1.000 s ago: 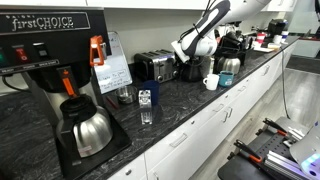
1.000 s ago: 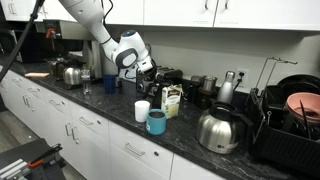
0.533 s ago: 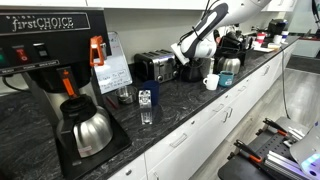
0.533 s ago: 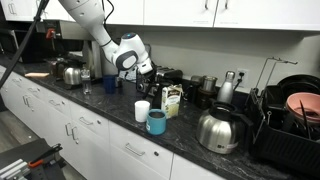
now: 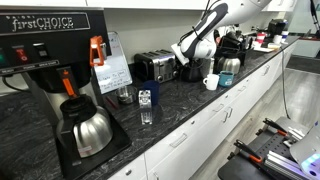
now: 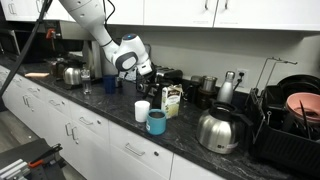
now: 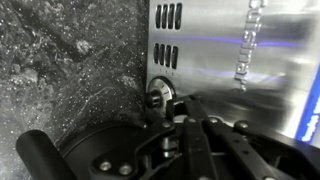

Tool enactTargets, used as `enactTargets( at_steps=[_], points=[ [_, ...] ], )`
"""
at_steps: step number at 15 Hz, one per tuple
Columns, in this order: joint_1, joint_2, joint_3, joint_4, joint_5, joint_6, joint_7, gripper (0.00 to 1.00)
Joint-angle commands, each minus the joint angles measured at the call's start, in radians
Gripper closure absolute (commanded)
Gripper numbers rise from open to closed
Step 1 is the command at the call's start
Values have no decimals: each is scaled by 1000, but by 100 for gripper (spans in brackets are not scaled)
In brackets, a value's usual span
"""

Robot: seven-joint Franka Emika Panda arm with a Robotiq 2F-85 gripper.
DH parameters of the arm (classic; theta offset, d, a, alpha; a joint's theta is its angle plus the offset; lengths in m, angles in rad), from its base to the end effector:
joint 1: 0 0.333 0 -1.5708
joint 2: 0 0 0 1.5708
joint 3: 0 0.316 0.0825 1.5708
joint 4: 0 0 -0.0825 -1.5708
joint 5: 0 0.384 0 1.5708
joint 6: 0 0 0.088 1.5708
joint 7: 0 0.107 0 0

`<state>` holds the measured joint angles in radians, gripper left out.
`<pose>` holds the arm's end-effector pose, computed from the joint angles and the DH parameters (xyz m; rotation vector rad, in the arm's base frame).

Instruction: Push down the toaster lever to the right.

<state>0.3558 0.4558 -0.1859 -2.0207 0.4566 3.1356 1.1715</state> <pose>0.6397 0.0800 0.3006 -1.9734 1.6799 -0.6323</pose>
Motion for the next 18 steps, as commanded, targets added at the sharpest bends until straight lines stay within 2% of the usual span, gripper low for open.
enactTargets(
  at_steps=[1,13,18],
  points=[
    [-40,6,48,-29,24,-40,-8,100],
    [-79,10,94,-70,40,-36,-10,100],
    [-146,18,166,-71,26,-15,-7,100]
  ],
)
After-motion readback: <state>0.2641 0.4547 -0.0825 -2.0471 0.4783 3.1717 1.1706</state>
